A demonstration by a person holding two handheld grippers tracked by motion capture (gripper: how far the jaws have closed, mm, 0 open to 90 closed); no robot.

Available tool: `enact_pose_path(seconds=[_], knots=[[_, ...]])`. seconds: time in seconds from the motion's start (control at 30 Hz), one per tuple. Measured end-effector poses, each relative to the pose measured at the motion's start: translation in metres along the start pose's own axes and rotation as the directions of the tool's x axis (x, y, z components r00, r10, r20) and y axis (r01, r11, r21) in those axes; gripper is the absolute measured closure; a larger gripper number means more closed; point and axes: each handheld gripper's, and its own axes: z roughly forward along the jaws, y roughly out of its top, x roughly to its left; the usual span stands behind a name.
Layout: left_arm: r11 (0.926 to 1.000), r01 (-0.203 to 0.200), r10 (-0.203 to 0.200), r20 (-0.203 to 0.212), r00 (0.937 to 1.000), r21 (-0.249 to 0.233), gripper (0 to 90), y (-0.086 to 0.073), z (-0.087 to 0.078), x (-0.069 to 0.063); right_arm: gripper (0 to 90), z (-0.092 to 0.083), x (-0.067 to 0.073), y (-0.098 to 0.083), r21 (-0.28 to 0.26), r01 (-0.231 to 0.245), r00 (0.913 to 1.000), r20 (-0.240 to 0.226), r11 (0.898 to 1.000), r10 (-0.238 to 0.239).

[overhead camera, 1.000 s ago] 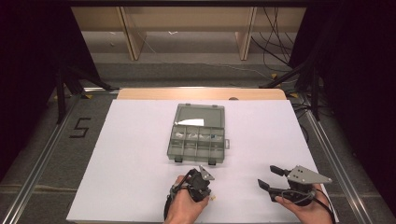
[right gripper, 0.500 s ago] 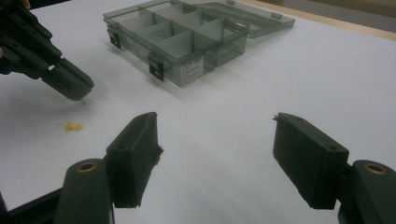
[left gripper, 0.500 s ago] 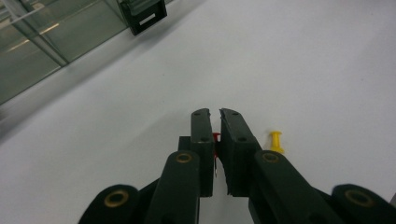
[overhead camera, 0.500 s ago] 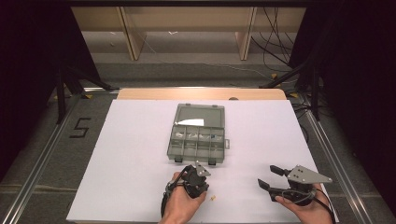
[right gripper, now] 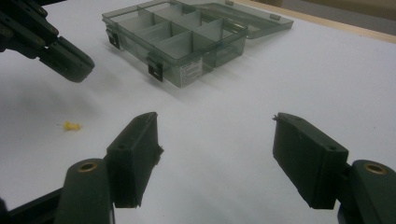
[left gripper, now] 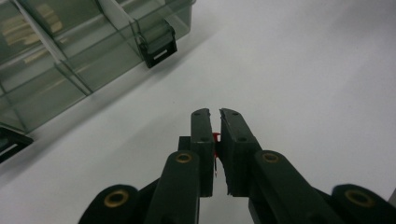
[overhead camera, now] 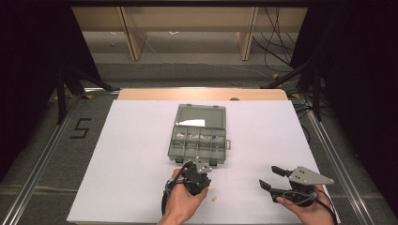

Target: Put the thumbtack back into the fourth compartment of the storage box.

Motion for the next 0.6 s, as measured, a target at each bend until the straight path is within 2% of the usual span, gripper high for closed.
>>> enact_pose_path(seconds=[0.03,0.07,0.13,0.17,0.23,0.27,0.3,0.37,0.4,0.43,0.47,0.53,0.57,0.6], knots=[[1.0000,-0.002,0.002,-0.005,1.0000,-0.007,83.6,0.001,0.000,0.000,32.0,0.000,0.000,0.000,0.000,0.000,1.0000,0.000,1.000,0.000],[0.9997,0.014,-0.015,-0.006,0.9999,-0.018,83.6,0.003,0.000,-0.001,32.0,0.001,0.000,-0.001,-0.004,0.002,1.0000,0.000,1.000,-0.002],[0.9999,-0.002,0.002,-0.009,1.0000,-0.015,83.6,0.007,-0.001,0.001,32.0,0.001,-0.001,-0.001,-0.013,0.013,0.9999,0.009,1.000,-0.013],[0.9996,0.010,-0.010,-0.008,0.9999,-0.027,83.6,0.008,-0.001,0.000,32.0,0.002,-0.001,-0.001,-0.017,0.016,0.9998,0.010,1.000,-0.016],[0.9998,-0.007,0.007,-0.008,0.9999,-0.020,83.6,0.012,-0.001,0.002,32.0,0.002,-0.001,-0.001,-0.014,0.014,0.9998,0.011,1.000,-0.014],[0.9994,0.003,-0.004,-0.012,0.9999,-0.035,83.6,0.014,-0.001,0.001,32.0,0.002,-0.001,-0.001,-0.020,0.018,0.9997,0.016,1.000,-0.018],[0.9996,-0.007,0.007,-0.008,0.9999,-0.026,83.6,0.016,-0.001,0.003,32.1,0.002,-0.001,-0.001,-0.018,0.021,0.9997,0.016,1.000,-0.021],[0.9993,0.003,-0.004,-0.010,0.9999,-0.037,83.6,0.018,0.000,0.003,32.1,0.000,-0.001,0.000,0.001,0.020,0.9996,0.022,1.000,-0.020],[0.9993,-0.018,0.018,-0.012,0.9998,-0.031,83.6,0.021,-0.001,0.005,32.1,0.000,-0.001,0.000,0.002,0.019,0.9996,0.022,1.000,-0.019],[0.9991,0.004,-0.005,-0.011,0.9999,-0.041,83.6,0.022,0.001,0.005,32.2,0.000,0.000,-0.001,0.005,0.007,0.9998,0.017,1.000,-0.007],[0.9991,-0.009,0.009,-0.018,0.9998,-0.042,83.6,0.024,0.000,0.007,32.1,0.001,0.000,-0.001,-0.006,0.006,0.9999,0.015,1.000,-0.006],[0.9983,0.011,-0.013,-0.021,0.9997,-0.057,83.6,0.027,0.001,0.007,32.1,0.001,-0.001,-0.001,-0.006,0.006,0.9999,0.015,1.000,-0.006],[0.9987,-0.005,0.004,-0.026,0.9996,-0.051,83.5,0.029,0.000,0.009,32.1,0.000,-0.001,-0.001,0.005,0.006,0.9998,0.017,1.000,-0.006],[0.9987,0.009,-0.010,-0.028,0.9996,-0.051,83.6,0.030,0.001,0.009,32.1,0.001,0.000,-0.001,-0.001,0.006,0.9998,0.016,1.000,-0.006]])
